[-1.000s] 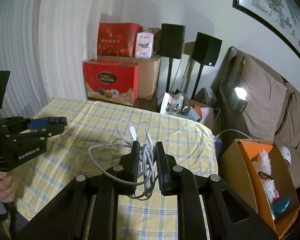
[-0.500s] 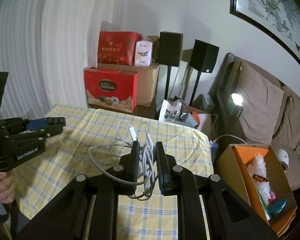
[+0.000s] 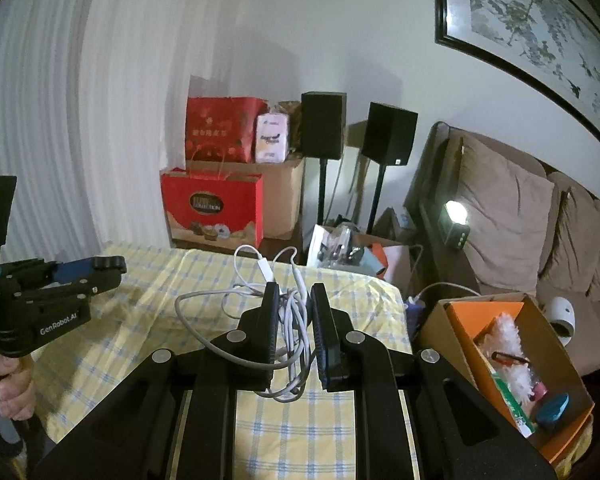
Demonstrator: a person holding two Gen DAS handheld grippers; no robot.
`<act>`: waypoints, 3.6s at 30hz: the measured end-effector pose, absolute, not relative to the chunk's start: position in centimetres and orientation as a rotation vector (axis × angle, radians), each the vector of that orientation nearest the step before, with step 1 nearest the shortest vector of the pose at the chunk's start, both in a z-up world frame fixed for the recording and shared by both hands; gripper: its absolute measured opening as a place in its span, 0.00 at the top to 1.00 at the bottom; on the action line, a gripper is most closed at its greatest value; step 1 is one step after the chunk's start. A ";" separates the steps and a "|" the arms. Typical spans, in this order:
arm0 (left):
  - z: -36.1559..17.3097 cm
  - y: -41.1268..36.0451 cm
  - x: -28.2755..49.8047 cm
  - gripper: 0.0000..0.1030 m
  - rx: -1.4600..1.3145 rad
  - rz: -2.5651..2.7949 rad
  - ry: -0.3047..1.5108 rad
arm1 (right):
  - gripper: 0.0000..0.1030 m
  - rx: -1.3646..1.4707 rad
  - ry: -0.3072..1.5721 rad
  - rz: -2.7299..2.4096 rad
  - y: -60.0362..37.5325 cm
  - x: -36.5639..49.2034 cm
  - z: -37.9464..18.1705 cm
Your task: Organize objects
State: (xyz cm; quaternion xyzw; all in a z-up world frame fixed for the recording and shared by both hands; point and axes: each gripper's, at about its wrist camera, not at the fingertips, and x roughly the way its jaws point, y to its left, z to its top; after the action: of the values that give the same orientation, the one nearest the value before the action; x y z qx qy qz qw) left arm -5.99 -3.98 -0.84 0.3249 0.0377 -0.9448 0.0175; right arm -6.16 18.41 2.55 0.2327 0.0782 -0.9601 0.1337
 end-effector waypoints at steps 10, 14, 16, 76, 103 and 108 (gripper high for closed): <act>0.6 -3.7 -4.8 0.71 0.964 -2.924 0.104 | 0.86 0.552 0.181 -2.803 19.6 -4.2 4.1; 1.4 -3.7 -4.3 0.71 0.939 -2.924 0.100 | 0.86 0.527 0.171 -2.810 20.1 -3.6 4.8; 1.7 -3.7 -4.1 0.71 0.936 -2.924 0.098 | 0.86 0.518 0.174 -2.814 20.4 -3.3 5.1; 3.6 7.9 -3.4 0.71 0.941 -3.014 -0.129 | 0.86 0.471 0.186 -2.915 31.5 -0.3 5.8; 4.6 13.4 -6.4 0.71 0.882 -3.136 -0.142 | 0.86 0.450 0.148 -2.994 35.2 -0.7 7.0; 5.4 14.5 -6.5 0.71 0.862 -3.177 -0.154 | 0.86 0.461 0.134 -3.019 36.3 -1.0 7.1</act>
State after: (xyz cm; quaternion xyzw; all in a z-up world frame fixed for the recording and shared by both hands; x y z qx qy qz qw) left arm -6.52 14.50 5.42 0.2608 -0.0465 -0.9612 -0.0769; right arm -0.98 36.35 7.07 0.1505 0.0439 -0.9867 0.0424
